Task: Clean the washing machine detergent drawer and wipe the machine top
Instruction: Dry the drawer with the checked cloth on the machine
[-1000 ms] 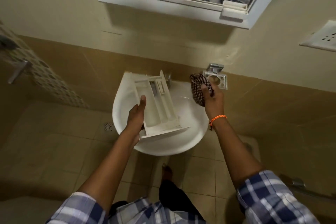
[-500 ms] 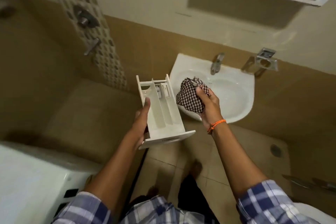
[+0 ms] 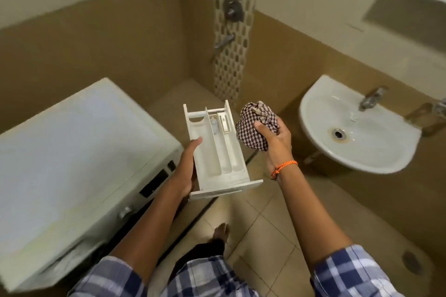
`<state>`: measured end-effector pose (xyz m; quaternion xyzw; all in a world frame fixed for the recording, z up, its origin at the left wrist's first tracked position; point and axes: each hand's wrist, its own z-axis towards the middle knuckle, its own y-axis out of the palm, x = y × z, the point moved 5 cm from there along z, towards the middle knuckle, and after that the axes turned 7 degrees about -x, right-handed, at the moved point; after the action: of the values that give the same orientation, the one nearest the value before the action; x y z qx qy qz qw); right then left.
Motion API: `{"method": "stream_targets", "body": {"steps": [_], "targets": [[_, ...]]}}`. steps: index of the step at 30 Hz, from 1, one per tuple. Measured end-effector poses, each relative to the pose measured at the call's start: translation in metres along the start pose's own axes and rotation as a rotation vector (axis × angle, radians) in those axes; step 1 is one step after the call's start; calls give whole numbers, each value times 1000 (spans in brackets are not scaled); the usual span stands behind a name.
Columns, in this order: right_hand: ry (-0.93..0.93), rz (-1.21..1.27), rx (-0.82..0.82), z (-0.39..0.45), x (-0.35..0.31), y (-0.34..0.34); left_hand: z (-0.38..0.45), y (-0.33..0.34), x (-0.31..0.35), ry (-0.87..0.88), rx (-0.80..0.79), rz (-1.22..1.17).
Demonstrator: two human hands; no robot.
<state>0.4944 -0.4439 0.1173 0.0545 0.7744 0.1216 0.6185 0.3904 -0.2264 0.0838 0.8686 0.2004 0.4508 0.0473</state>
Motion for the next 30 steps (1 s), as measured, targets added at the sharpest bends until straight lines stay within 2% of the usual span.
{"method": "stream_targets", "body": {"steps": [6,11,23,27,30], "targets": [[57,22,-141,-70,30,68,-91,-86,-33,25,94,-96],[79,-28,-220,-119,45,120,-151,-138,-41,19,92,-103],[81,-68,-309,-201,73,241,-225,-245,-30,88,151,-6],[3,-116,-334,-222,78,289,-235,-283,-23,80,176,62],[-149,-155,-308,-241,75,332,-236,-314,-20,60,157,99]]}}
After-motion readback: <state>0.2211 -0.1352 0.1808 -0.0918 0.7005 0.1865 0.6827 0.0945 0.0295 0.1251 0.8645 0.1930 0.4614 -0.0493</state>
